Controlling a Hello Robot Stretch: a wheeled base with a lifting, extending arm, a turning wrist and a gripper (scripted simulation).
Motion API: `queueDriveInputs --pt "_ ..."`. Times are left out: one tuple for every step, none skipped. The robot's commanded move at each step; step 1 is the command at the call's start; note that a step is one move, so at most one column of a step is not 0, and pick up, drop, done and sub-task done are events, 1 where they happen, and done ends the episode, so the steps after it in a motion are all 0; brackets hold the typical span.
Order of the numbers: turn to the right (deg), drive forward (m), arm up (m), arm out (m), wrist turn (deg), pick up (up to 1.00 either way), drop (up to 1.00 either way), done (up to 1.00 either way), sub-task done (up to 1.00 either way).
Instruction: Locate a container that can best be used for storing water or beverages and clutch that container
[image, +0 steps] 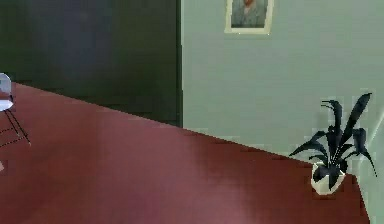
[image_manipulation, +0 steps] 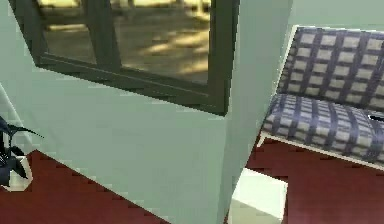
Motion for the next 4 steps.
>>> queueDriveInputs --pt "0.0 0.35 0.00 0.00 0.0 0.00 0.00 0.00 0.00" --pt "-33.0 0.00 0.00 0.00 0.0 0.00 0.00 0.00 0.00" --pt "0.0 1.00 0.00 0.00 0.0 0.00 0.00 0.00 0.00" --pt "0.0 1.00 0.00 0.00 0.0 0.00 0.00 0.00 0.00"
